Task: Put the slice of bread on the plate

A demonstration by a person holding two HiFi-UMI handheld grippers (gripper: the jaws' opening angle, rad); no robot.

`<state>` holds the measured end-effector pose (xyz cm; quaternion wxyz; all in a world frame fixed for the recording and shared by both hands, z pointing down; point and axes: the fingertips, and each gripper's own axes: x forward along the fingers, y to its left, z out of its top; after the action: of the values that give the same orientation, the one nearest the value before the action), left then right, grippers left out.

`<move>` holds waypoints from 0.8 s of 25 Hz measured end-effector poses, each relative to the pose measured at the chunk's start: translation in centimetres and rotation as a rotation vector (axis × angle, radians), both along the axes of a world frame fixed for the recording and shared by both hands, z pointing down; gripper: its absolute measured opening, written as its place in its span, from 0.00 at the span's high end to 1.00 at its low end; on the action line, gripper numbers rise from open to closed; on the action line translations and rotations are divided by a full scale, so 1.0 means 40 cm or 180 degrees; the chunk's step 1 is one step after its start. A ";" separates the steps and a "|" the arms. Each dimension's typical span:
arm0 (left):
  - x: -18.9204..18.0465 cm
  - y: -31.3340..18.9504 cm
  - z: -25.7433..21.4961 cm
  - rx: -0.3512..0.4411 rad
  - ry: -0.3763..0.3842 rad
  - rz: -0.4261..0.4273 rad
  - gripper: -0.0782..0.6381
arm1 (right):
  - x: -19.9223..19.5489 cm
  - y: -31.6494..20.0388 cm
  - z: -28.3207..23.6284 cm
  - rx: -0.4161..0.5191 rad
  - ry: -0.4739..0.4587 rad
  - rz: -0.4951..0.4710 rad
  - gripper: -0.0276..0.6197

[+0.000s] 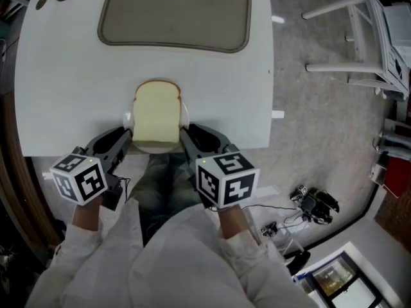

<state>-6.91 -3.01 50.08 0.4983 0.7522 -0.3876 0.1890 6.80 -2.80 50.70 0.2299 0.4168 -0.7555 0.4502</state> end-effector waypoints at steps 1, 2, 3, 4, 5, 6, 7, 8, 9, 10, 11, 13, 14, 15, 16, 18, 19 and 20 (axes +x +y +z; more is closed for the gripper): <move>0.001 0.000 -0.001 -0.0023 0.0021 -0.0008 0.79 | 0.000 0.001 -0.001 -0.0001 -0.0002 -0.0002 0.83; 0.001 0.000 -0.002 -0.0044 0.0040 -0.0016 0.79 | -0.001 0.002 -0.002 0.0003 -0.0003 -0.0003 0.83; 0.002 0.001 -0.003 -0.0060 0.0056 -0.0023 0.80 | -0.001 0.003 -0.003 0.0008 -0.0008 -0.0004 0.83; 0.002 0.001 -0.004 -0.0072 0.0068 -0.0027 0.80 | -0.002 0.003 -0.004 0.0013 -0.0014 -0.0002 0.83; 0.002 0.000 -0.003 -0.0079 0.0074 -0.0030 0.80 | -0.002 0.004 -0.004 0.0018 -0.0022 0.0003 0.84; 0.002 0.000 -0.003 -0.0081 0.0074 -0.0031 0.80 | -0.002 0.003 -0.004 0.0023 -0.0028 0.0009 0.84; 0.001 -0.001 -0.001 -0.0076 0.0068 -0.0032 0.80 | -0.003 0.003 -0.003 0.0030 -0.0031 0.0017 0.84; 0.001 -0.001 0.000 -0.0064 0.0057 -0.0034 0.80 | -0.003 0.003 -0.002 0.0037 -0.0032 0.0028 0.84; 0.000 -0.001 0.001 -0.0045 0.0040 -0.0036 0.80 | -0.003 0.003 -0.002 0.0042 -0.0030 0.0040 0.84; 0.000 0.000 0.002 -0.0023 0.0020 -0.0038 0.80 | -0.003 0.004 -0.002 0.0043 -0.0030 0.0052 0.85; 0.000 0.001 0.002 -0.0006 0.0002 -0.0039 0.80 | -0.003 0.005 -0.001 0.0040 -0.0036 0.0062 0.85; 0.000 0.001 0.001 0.0004 -0.0012 -0.0038 0.80 | -0.004 0.005 -0.002 0.0025 -0.0066 0.0078 0.85; 0.000 0.001 0.000 0.0001 -0.0010 -0.0036 0.80 | -0.003 0.005 -0.003 0.0021 -0.0076 0.0082 0.85; 0.001 0.001 -0.001 -0.0001 -0.0006 -0.0034 0.80 | -0.003 0.005 -0.004 0.0020 -0.0076 0.0086 0.85; 0.001 0.000 -0.001 0.0000 -0.0005 -0.0035 0.80 | -0.002 0.005 -0.005 0.0024 -0.0067 0.0091 0.85; 0.001 -0.001 -0.002 0.0009 -0.0010 -0.0053 0.80 | -0.003 0.003 -0.005 0.0043 -0.0045 0.0116 0.86; 0.001 -0.001 -0.002 0.0017 -0.0014 -0.0067 0.80 | -0.003 0.003 -0.005 0.0054 -0.0039 0.0135 0.86; 0.000 -0.002 -0.002 0.0026 -0.0017 -0.0080 0.80 | -0.003 0.003 -0.005 0.0062 -0.0033 0.0153 0.86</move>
<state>-6.90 -3.08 50.00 0.4966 0.7488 -0.3991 0.1831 6.70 -2.70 50.50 0.2109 0.4347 -0.7508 0.4504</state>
